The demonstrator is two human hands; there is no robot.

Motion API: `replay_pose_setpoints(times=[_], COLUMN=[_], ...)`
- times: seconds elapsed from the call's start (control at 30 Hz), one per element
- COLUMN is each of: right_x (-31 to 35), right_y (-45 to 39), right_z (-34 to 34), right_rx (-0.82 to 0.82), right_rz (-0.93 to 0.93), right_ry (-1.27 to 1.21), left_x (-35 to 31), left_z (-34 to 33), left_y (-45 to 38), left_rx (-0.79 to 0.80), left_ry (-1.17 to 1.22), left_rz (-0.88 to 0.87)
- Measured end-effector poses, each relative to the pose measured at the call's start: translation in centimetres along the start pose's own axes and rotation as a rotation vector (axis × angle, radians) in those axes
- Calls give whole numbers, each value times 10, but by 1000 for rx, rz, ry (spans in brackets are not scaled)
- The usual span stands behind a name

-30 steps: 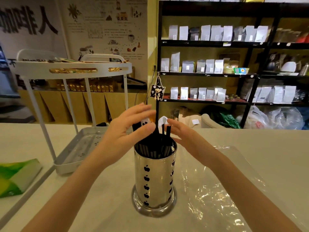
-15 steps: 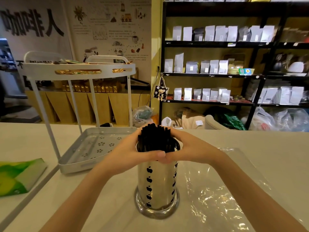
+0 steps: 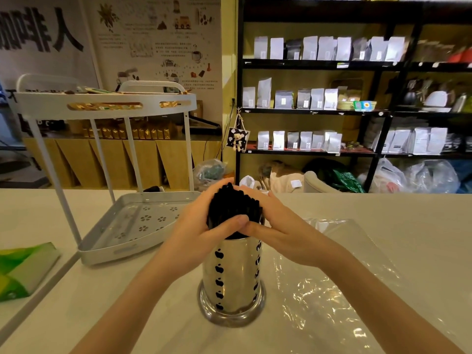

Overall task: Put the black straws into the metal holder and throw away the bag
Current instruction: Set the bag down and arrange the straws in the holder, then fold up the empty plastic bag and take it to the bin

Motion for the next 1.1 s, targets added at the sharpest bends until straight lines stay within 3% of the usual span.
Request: replay_pose_setpoints(times=[0.23,0.33,0.4,0.47,0.53,0.73,0.87,0.97,1.1], right_x=[-6,-13,-24,-38,-54,-115,-151,-170,-181], right_y=[23,40,54,70,87,152,188,206,215], right_z=[7,18,27,36,42,39,20,10,2], right_rx=[54,6,-82,-188,-283,-532,-498,-412,-391], right_rz=[-114,-168,-225,-286,-322,-606,-882,-1129,-1293], right_ry=[-87,-59,-46,-59,-74,-74,56,314,420], left_x=[-11,-42,-59,-66,-62,2,55,72,79], left_z=[5,-9,-28,-53,-80,-152,-180,-188,-190], left_y=[6,7,7,3,-6,-30,-33,-28,-30], left_rx=[-9,-180,-259,-252,-137,262,480,540,515], left_ry=[-271,-563,-615,-649,-655,-605,-824,-830,-843], left_rz=[38,-186,-371,-506,-547,-183,230,439,494])
Point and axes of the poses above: each hand's wrist, its own y-axis away from the middle knuckle, its own z-axis out of the back of the hand, x = y × z, the point moved 3 cm from there along -y, towards the middle knuckle, and after that the axes turned 12 degrees about x, right-handed, at the moved point
